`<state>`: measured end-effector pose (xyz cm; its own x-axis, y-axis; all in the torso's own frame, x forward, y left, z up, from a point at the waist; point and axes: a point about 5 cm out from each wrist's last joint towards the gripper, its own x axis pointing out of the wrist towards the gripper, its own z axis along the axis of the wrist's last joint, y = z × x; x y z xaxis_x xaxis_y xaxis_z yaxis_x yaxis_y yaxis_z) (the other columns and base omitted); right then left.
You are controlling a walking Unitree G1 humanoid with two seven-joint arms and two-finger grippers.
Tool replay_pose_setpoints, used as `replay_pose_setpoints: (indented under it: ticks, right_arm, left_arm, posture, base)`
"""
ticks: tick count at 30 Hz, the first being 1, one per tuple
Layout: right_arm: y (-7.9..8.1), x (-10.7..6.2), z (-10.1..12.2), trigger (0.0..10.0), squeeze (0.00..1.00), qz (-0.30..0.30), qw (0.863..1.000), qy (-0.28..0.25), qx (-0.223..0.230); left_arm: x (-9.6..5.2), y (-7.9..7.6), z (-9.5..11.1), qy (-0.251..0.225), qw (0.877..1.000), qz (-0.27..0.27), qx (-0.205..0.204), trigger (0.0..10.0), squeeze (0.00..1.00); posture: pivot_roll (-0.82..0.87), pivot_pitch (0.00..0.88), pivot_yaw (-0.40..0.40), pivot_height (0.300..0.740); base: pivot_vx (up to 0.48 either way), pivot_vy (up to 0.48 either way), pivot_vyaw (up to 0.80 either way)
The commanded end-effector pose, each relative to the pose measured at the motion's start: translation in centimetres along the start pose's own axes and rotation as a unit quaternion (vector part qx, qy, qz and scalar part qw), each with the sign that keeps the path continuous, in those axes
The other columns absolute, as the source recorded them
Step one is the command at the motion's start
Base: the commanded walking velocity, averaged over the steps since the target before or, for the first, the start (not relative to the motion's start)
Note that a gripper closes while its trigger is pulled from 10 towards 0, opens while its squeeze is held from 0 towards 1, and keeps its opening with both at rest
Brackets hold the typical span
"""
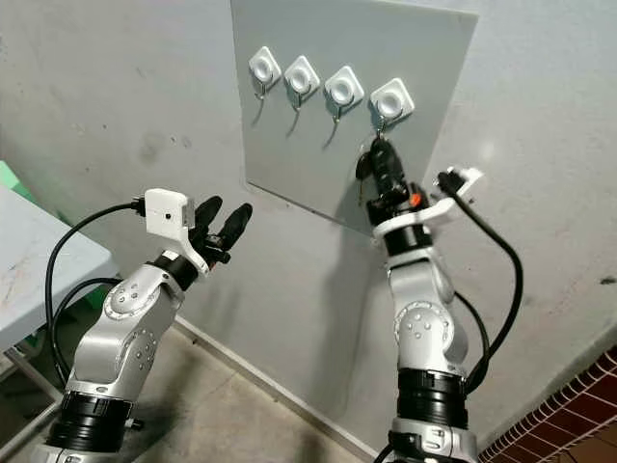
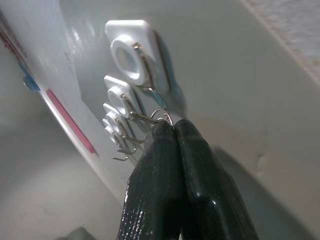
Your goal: Hang keys on a hook
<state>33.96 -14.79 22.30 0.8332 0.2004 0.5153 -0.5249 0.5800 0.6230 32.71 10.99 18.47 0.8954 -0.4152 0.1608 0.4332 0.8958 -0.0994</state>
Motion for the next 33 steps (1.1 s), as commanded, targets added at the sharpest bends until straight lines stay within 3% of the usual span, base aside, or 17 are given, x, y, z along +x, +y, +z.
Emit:
replay_pose_setpoints:
  ticks: [1,4,9,10,11,12,23,33]
  right_arm:
    - [-0.3,-0.2,-0.8,10.0,0.0,-0.014,1.0,0.019,0.017]
    - [-0.3,-0.2,-0.8,10.0,0.0,-0.015,0.999,0.023,0.03]
    - [-0.2,-0.3,-0.9,10.0,0.0,-0.007,1.0,0.029,0.007]
    - [-0.2,-0.4,-1.0,10.0,0.87,-0.004,1.0,0.03,0.005]
    - [-0.1,-0.4,-1.0,10.0,0.87,-0.003,1.0,0.03,0.003]
    - [-0.2,-0.4,-1.0,10.0,1.0,-0.005,0.999,0.032,-0.007]
    - [-0.8,-1.2,-1.6,10.0,1.0,-0.006,0.996,0.052,-0.077]
    - [-1.4,-1.6,-1.8,10.0,1.0,-0.018,0.993,0.045,-0.105]
  left_arm:
    - [0.1,-0.2,0.8,-0.011,1.0,-0.005,0.004,10.0,0.0]
    - [0.1,-0.2,0.8,-0.012,1.0,-0.005,0.004,10.0,0.0]
    - [0.0,-0.3,0.8,-0.013,1.0,-0.004,0.003,10.0,0.0]
    - [0.0,-0.3,0.8,-0.012,1.0,-0.004,0.003,10.0,0.0]
    - [0.0,-0.3,0.8,-0.012,1.0,-0.004,0.002,10.0,0.0]
    - [0.0,-0.2,0.7,-0.012,1.0,-0.003,0.003,10.0,0.0]
    - [-0.1,0.5,0.1,-0.003,1.0,0.03,-0.008,10.0,0.0]
    - [0.0,0.9,0.1,-0.003,0.999,0.045,-0.004,10.0,0.0]
  posture:
    - [0.21,0.0,-0.017,0.74]
    - [0.21,0.0,-0.019,0.74]
    - [0.21,0.0,-0.02,0.74]
    - [0.21,0.0,-0.02,0.74]
    - [0.21,0.0,-0.02,0.74]
    - [0.21,0.0,-0.02,0.74]
    - [0.2,0.0,-0.013,0.74]
    - [0.2,0.0,-0.007,0.74]
  base:
    - [0.0,0.0,0.0]
    - [0.0,0.0,0.0]
    - [0.0,0.0,0.0]
    - [0.0,0.0,0.0]
    - [0.0,0.0,0.0]
    - [0.0,0.0,0.0]
    - [0.0,0.0,0.0]
    - [0.0,0.0,0.0]
